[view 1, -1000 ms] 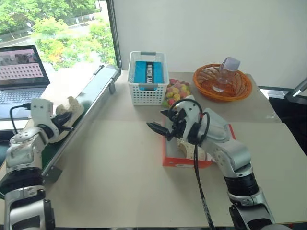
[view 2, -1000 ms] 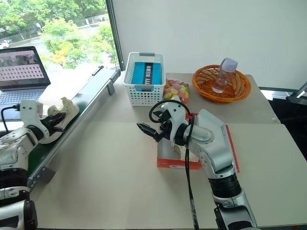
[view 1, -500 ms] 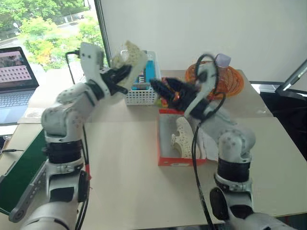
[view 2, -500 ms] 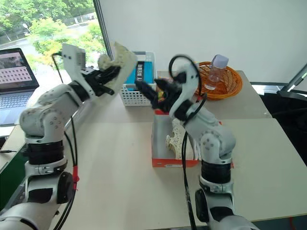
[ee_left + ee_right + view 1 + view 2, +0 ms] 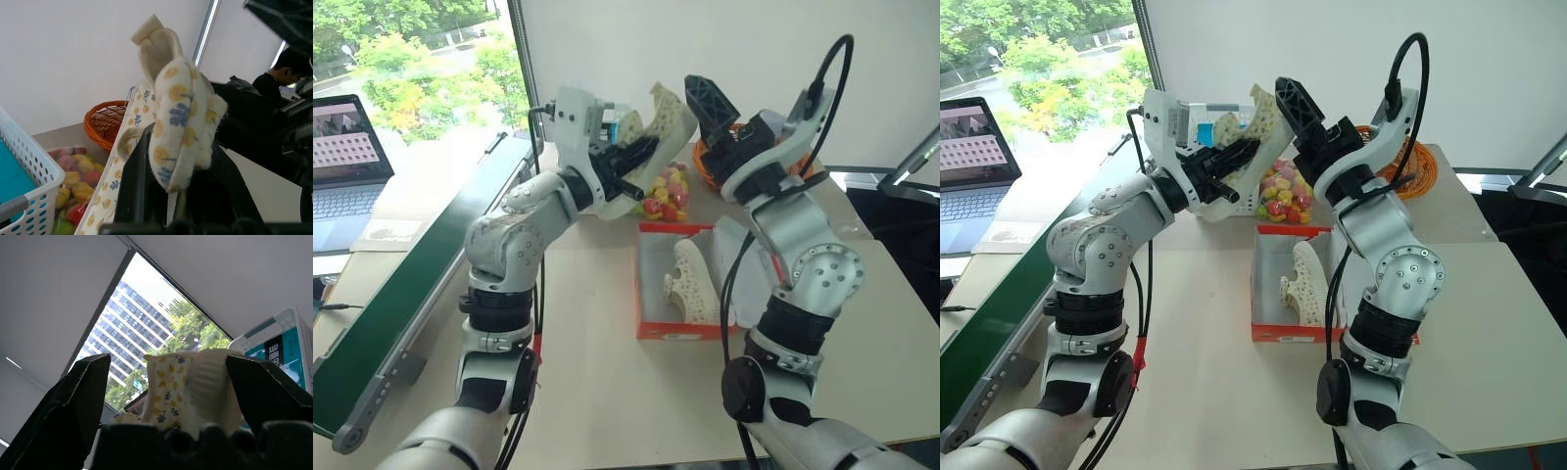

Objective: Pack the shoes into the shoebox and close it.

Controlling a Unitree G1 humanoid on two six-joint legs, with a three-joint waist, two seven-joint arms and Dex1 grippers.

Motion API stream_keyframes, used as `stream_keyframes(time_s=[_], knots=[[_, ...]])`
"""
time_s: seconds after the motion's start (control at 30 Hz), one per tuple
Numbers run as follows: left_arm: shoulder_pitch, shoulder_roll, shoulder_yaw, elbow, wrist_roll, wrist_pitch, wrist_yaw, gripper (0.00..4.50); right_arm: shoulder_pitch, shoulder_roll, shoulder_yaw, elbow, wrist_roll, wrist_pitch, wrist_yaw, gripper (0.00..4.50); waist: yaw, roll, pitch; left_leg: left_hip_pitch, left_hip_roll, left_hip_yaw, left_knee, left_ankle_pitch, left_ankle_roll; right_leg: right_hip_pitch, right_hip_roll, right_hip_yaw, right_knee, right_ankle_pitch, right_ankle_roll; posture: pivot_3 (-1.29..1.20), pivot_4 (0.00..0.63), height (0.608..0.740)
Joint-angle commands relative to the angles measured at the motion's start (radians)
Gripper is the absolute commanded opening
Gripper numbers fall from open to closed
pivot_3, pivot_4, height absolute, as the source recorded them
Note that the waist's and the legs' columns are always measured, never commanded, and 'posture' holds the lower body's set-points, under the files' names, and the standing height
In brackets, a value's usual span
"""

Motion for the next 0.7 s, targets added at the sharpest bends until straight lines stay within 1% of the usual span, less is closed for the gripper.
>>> stream_keyframes(time_s=[0.03,0.27,0.37,0.43,0.47,0.53,0.57,0.7], knots=[[-0.044,-0.011,0.002,-0.034,-0.017,-0.031,-0.006,0.1,-0.001,-0.02,0.036,-0.031,0.036,-0.015,-0.018,4.5,-0.002,0.001,0.001,0.0,0.0,0.0,0.0,0.0,0.0,0.0,0.0,0.0,0.0,0.0,0.0,0.0,0.15,0.74],[-0.061,-0.002,0.012,-0.021,-0.016,-0.034,-0.008,0.1,0.013,-0.049,0.055,-0.026,0.053,-0.029,-0.027,4.5,-0.001,0.001,0.001,0.0,0.0,0.0,0.0,0.0,0.0,0.0,0.0,0.0,0.0,0.0,0.0,0.0,0.15,0.74],[-0.055,-0.026,0.0,-0.041,-0.024,-0.025,0.003,0.1,0.018,-0.052,0.075,-0.021,0.046,-0.032,-0.012,4.5,0.0,0.001,0.001,0.0,0.0,0.0,0.0,0.0,0.0,0.0,0.0,0.0,0.0,0.0,0.0,0.0,0.15,0.74],[-0.06,-0.051,-0.004,-0.058,-0.037,-0.014,0.017,0.1,0.027,-0.05,0.086,-0.011,0.038,-0.037,-0.005,3.97,0.001,0.001,0.001,0.0,0.0,0.0,0.0,0.0,0.0,0.0,0.0,0.0,-0.001,0.0,0.0,0.0,0.15,0.74],[-0.067,-0.061,-0.001,-0.062,-0.044,-0.009,0.023,0.1,0.03,-0.053,0.091,-0.007,0.034,-0.038,-0.001,3.79,0.002,0.001,0.001,0.0,0.0,0.0,0.0,0.0,0.0,0.0,0.0,0.0,-0.001,0.0,0.0,0.0,0.15,0.74],[-0.079,-0.069,0.004,-0.065,-0.05,-0.003,0.03,0.1,0.034,-0.059,0.097,-0.001,0.029,-0.041,0.006,3.07,0.002,0.001,0.001,0.0,0.0,0.0,0.0,0.0,0.0,0.0,0.0,0.0,-0.001,0.0,0.0,0.0,0.15,0.74],[-0.084,-0.07,0.006,-0.065,-0.052,-0.001,0.032,0.1,0.033,-0.06,0.099,0.002,0.029,-0.045,0.007,2.83,0.002,0.001,0.001,0.0,0.0,0.0,0.0,0.0,0.0,0.0,0.0,0.0,-0.001,0.0,0.0,0.0,0.15,0.74],[-0.091,-0.067,0.01,-0.065,-0.064,0.007,0.037,0.1,0.031,-0.066,0.1,0.017,0.025,-0.064,0.013,1.5,-0.001,0.001,0.001,0.0,0.0,0.0,0.0,0.0,0.0,0.0,0.0,0.0,-0.001,0.0,0.0,0.0,0.15,0.74]])
